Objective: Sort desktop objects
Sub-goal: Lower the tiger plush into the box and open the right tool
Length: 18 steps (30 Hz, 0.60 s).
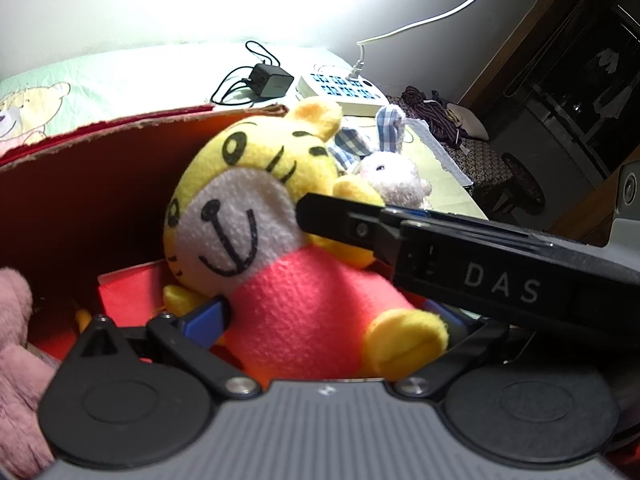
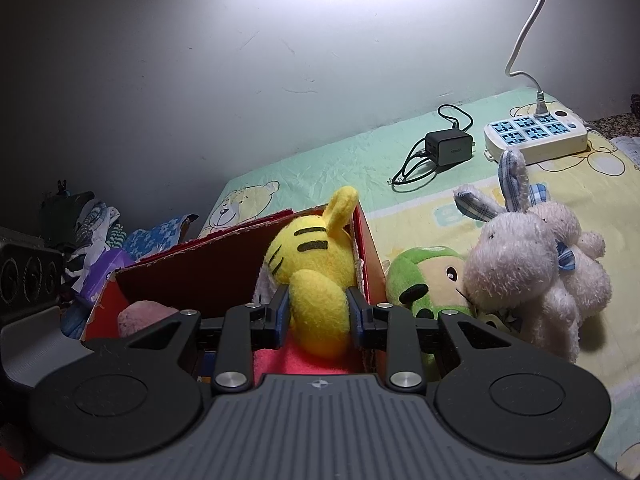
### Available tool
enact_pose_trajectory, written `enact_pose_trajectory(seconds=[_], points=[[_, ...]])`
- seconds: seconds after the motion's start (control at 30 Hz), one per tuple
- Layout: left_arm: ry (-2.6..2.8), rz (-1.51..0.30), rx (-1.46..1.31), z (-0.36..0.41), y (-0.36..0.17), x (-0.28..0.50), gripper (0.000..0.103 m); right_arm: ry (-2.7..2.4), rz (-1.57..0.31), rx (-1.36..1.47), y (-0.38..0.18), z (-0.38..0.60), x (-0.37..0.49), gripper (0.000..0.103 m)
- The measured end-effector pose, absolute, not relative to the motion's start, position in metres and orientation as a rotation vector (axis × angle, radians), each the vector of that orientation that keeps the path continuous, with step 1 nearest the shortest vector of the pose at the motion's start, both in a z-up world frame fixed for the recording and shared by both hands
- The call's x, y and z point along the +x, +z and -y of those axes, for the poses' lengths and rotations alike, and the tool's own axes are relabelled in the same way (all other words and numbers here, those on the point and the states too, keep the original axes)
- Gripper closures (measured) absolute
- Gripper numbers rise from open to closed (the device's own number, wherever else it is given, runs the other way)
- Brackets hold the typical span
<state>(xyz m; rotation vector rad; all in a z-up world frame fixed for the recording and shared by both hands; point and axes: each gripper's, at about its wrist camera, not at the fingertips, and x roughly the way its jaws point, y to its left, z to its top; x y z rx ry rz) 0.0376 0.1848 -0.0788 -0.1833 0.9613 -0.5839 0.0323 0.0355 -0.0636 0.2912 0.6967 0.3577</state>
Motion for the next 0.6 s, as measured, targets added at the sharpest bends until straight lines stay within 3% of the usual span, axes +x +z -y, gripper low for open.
enact_pose_trajectory(seconds=[0.6], points=[[-0.550,-0.933,-0.118,-0.1772,-0.0753,0.0324,0.000,0.374,-0.686,0.276,-0.0635,-0.0334,0.0261,0.073]])
